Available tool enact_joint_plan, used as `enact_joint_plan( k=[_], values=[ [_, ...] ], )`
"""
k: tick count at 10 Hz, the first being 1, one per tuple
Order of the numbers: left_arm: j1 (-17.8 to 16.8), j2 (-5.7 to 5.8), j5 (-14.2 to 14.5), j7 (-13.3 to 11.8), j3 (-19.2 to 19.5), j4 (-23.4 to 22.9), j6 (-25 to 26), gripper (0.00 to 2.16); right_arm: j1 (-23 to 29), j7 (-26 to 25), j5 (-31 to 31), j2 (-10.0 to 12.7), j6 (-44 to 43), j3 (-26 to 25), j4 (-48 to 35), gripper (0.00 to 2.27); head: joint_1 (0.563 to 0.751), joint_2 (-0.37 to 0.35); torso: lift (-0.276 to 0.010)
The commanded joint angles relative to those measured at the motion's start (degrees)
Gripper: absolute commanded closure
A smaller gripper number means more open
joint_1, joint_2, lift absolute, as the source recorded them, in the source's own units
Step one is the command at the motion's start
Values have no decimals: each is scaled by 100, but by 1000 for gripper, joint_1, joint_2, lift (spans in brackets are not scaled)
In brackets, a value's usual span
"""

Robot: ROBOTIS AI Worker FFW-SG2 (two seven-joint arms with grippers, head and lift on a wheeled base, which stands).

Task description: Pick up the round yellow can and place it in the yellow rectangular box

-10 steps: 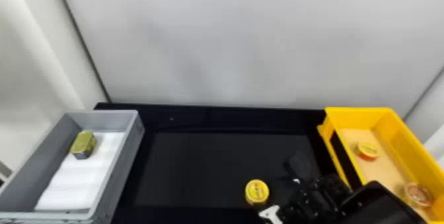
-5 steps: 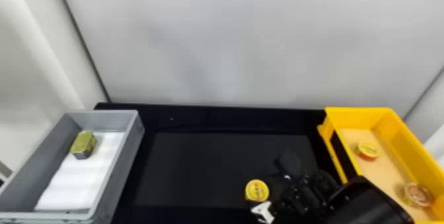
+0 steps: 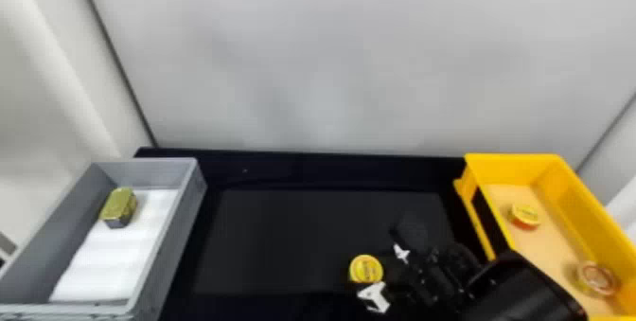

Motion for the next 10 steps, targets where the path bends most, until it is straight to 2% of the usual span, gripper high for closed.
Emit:
enact_joint_plan(
  k=[1, 5, 8, 10],
  values=[
    [1, -15, -3, 0, 21, 0, -12, -2, 20, -3, 0, -1, 25, 30, -17, 530, 686, 14, -56],
    [-17, -15, -3, 9, 74, 17, -4, -2, 82, 67, -79, -1, 218, 101, -148, 648, 686, 14, -56],
    [-34, -15, -3, 9, 100, 35, 5, -1, 302, 111, 27, -115, 544, -31, -843, 751, 686, 14, -56],
    [-43, -15, -3, 18, 100, 52, 23, -1, 284, 270, 203, -106, 605, -110, -983, 779, 686, 14, -56]
  ],
)
